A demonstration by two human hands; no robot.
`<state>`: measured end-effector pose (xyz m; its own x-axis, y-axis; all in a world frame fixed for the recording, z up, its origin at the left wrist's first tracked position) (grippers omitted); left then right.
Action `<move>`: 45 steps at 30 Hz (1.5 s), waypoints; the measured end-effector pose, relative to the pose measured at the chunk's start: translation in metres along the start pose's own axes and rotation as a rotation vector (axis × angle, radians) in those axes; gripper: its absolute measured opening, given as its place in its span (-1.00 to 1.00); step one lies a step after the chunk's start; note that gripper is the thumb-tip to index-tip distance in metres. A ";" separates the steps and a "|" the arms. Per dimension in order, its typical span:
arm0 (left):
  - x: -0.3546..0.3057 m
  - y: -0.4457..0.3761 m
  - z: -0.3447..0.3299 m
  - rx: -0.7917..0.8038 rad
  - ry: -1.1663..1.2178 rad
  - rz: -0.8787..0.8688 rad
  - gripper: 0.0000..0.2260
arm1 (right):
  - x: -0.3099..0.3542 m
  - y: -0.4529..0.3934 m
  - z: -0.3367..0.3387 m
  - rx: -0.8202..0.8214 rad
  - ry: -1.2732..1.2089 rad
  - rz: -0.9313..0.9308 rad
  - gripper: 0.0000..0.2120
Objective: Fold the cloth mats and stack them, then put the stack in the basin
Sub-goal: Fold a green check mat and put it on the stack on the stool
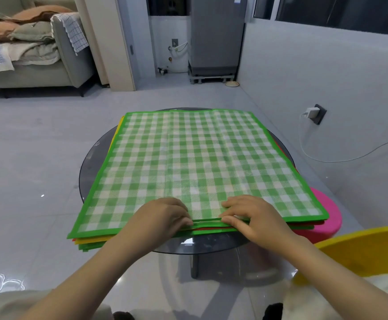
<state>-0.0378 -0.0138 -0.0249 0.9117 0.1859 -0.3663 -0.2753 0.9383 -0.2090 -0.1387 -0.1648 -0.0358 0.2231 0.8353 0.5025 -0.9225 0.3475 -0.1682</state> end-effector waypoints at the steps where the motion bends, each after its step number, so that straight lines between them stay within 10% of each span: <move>1: 0.000 -0.001 0.000 0.012 -0.008 0.006 -0.68 | 0.002 -0.001 0.001 -0.003 0.009 0.001 -0.69; 26: 0.000 -0.053 0.130 -0.204 -0.236 0.158 -0.86 | 0.057 -0.063 0.109 -0.219 0.279 -0.057 -0.83; 36: 0.078 -0.110 0.098 -0.463 -0.275 0.128 -0.91 | 0.009 -0.157 0.067 -0.338 0.245 -0.062 -0.83; 45: 0.128 -0.129 0.046 -0.376 -0.203 0.254 -0.86 | -0.022 -0.193 0.010 -0.203 0.249 -0.180 -0.85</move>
<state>0.1288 -0.0973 -0.0036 0.8320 0.4835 -0.2720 -0.5536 0.6925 -0.4625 0.0313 -0.2547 -0.0058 0.4689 0.8227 0.3215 -0.7859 0.5547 -0.2732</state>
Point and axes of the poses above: each hand's wrist, its own y-axis away from the middle knuckle, its own z-axis out of the back of the hand, x = y × z, the point moved 7 cm from there along -y, towards the middle knuckle, and after that the axes turned 11 degrees about -z, right-handed, at the moved point
